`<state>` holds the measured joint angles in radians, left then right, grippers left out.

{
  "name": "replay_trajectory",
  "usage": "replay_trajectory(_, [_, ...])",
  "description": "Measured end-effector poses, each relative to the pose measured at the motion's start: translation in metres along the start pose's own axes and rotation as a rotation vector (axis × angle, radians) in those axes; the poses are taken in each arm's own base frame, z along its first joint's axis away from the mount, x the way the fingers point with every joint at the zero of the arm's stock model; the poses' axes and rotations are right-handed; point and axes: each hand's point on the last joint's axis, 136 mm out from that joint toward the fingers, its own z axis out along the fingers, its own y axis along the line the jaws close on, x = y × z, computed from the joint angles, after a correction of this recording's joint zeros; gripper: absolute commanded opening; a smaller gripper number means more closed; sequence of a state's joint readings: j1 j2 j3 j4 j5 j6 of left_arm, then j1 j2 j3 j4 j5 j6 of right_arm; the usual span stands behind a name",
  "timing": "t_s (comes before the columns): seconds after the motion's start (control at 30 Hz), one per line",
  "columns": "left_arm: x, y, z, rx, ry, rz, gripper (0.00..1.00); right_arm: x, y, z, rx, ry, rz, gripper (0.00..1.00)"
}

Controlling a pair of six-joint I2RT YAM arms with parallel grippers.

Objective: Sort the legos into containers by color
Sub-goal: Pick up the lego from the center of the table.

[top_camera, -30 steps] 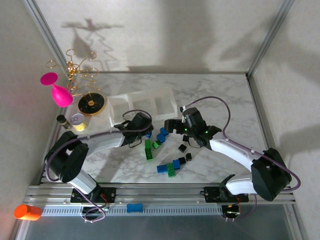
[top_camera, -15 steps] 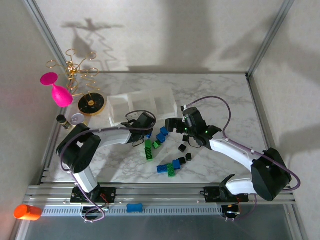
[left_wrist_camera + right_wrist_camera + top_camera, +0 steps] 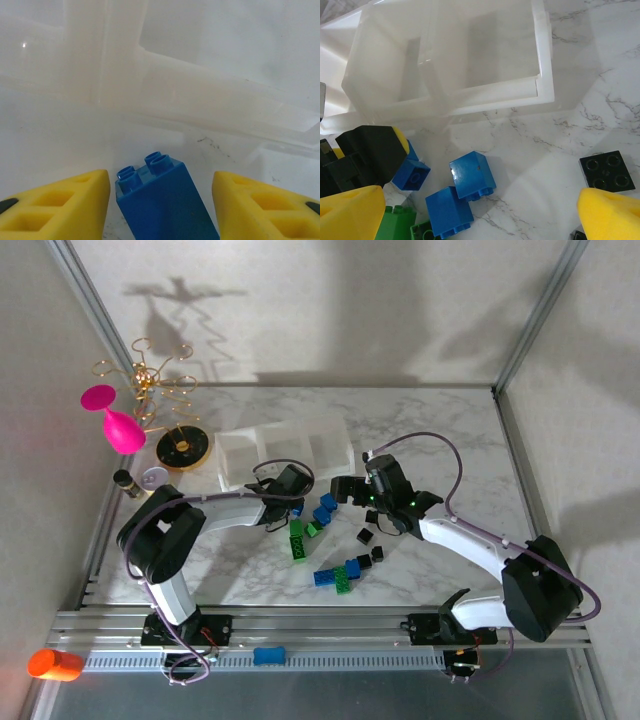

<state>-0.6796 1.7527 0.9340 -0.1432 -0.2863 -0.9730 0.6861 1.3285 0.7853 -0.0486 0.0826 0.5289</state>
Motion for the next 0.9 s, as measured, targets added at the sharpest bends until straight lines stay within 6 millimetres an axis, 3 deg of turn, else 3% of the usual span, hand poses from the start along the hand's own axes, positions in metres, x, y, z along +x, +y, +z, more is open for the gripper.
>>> replay_trajectory(0.4, [0.0071, -0.0042, -0.0005, 0.006, 0.002, 0.019, 0.42, 0.0016, -0.0008, 0.0017, 0.003, 0.006, 0.0, 0.99])
replay_trajectory(0.9, [0.0046, -0.0005, -0.0074, -0.006, 0.002, 0.03, 0.39, 0.0015, -0.0006, 0.0017, 0.003, 0.006, 0.0, 0.99])
